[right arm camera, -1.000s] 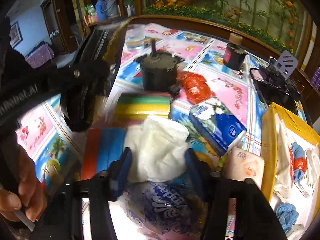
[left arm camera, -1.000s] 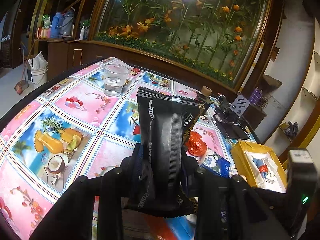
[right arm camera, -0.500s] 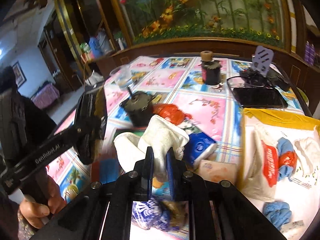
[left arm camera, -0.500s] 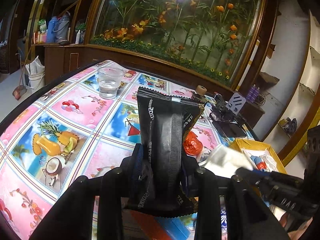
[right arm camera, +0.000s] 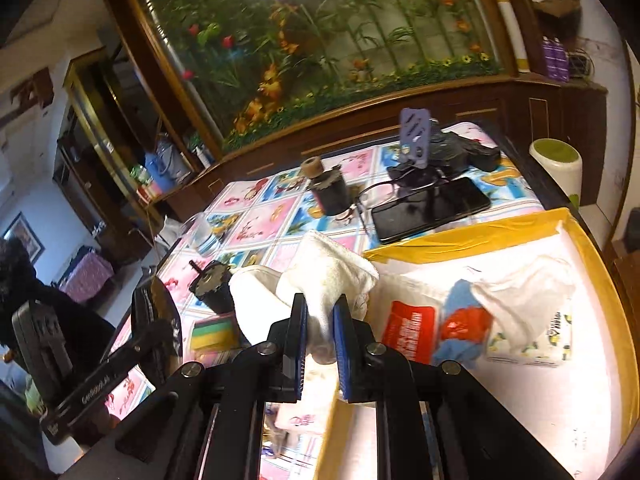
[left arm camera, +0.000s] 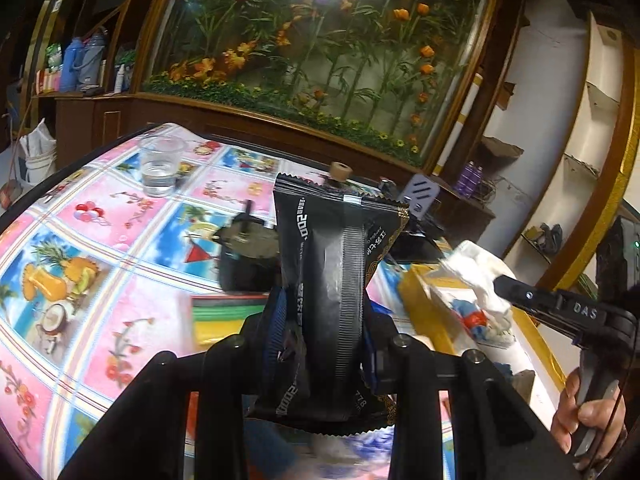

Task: Organize soft objects
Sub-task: 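Carry the black bag and white cloth over the box and open both grippers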

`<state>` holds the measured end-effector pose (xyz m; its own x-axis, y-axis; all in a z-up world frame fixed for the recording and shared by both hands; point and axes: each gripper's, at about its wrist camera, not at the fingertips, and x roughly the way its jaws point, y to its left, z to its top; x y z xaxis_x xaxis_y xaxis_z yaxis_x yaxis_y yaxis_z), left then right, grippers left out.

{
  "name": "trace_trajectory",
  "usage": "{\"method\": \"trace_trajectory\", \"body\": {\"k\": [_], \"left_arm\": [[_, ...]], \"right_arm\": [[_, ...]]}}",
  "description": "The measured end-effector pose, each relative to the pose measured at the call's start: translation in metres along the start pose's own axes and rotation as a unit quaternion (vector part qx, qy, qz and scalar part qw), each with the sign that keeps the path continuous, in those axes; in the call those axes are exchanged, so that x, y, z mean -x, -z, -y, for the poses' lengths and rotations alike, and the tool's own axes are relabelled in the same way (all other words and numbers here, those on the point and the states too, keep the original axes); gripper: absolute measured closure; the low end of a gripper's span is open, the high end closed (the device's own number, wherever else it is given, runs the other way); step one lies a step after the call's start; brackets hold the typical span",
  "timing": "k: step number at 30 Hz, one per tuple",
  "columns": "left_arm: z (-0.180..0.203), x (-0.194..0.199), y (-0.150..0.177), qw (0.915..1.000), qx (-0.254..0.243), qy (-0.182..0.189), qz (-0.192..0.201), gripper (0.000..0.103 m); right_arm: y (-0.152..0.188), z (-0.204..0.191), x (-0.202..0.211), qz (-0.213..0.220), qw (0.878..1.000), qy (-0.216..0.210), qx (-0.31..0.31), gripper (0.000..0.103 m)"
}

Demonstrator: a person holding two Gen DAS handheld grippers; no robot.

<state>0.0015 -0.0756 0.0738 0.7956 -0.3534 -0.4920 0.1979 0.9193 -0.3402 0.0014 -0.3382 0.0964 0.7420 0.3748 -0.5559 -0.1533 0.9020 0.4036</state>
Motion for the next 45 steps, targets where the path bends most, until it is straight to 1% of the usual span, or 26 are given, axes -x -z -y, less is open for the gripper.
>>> {"method": "trace_trajectory", "body": {"k": [5, 9, 10, 13, 16, 19, 23, 25, 34, 38, 41, 45], "left_arm": [[0.033, -0.007, 0.01, 0.9993, -0.022, 0.03, -0.011, 0.071], [0.062, -0.016, 0.019, 0.9969, -0.028, 0.067, -0.031, 0.071], [0.07, -0.02, 0.021, 0.9955, -0.028, 0.082, -0.039, 0.071], [0.094, -0.027, 0.027, 0.9917, -0.03, 0.111, -0.057, 0.071], [0.12, -0.035, 0.036, 0.9858, -0.032, 0.144, -0.08, 0.071], [0.14, -0.041, 0.043, 0.9807, -0.038, 0.164, -0.099, 0.071], [0.157, -0.047, 0.053, 0.9735, -0.038, 0.185, -0.13, 0.071], [0.16, -0.05, 0.058, 0.971, -0.041, 0.188, -0.142, 0.071], [0.164, -0.061, 0.068, 0.9693, -0.05, 0.167, -0.173, 0.071], [0.167, -0.061, 0.07, 0.9696, -0.064, 0.16, -0.174, 0.071], [0.17, -0.062, 0.072, 0.9696, -0.075, 0.154, -0.174, 0.071], [0.171, -0.065, 0.074, 0.968, -0.082, 0.153, -0.181, 0.071]], "right_arm": [[-0.003, 0.02, 0.018, 0.016, 1.0, 0.01, -0.017, 0.09], [-0.003, 0.041, 0.033, 0.028, 0.999, 0.023, -0.034, 0.09], [-0.003, 0.047, 0.038, 0.031, 0.998, 0.028, -0.039, 0.09], [-0.003, 0.064, 0.048, 0.039, 0.997, 0.047, -0.05, 0.09], [-0.001, 0.079, 0.057, 0.041, 0.995, 0.065, -0.059, 0.09], [0.0, 0.091, 0.063, 0.039, 0.994, 0.076, -0.064, 0.09], [0.002, 0.1, 0.072, 0.034, 0.993, 0.09, -0.063, 0.09], [0.003, 0.104, 0.073, 0.023, 0.993, 0.102, -0.056, 0.09], [0.009, 0.112, 0.058, -0.029, 0.989, 0.141, -0.034, 0.09], [0.012, 0.109, 0.05, -0.046, 0.987, 0.154, -0.023, 0.09], [0.013, 0.109, 0.046, -0.053, 0.986, 0.16, -0.018, 0.089], [0.012, 0.112, 0.048, -0.05, 0.986, 0.159, -0.028, 0.089]]}}
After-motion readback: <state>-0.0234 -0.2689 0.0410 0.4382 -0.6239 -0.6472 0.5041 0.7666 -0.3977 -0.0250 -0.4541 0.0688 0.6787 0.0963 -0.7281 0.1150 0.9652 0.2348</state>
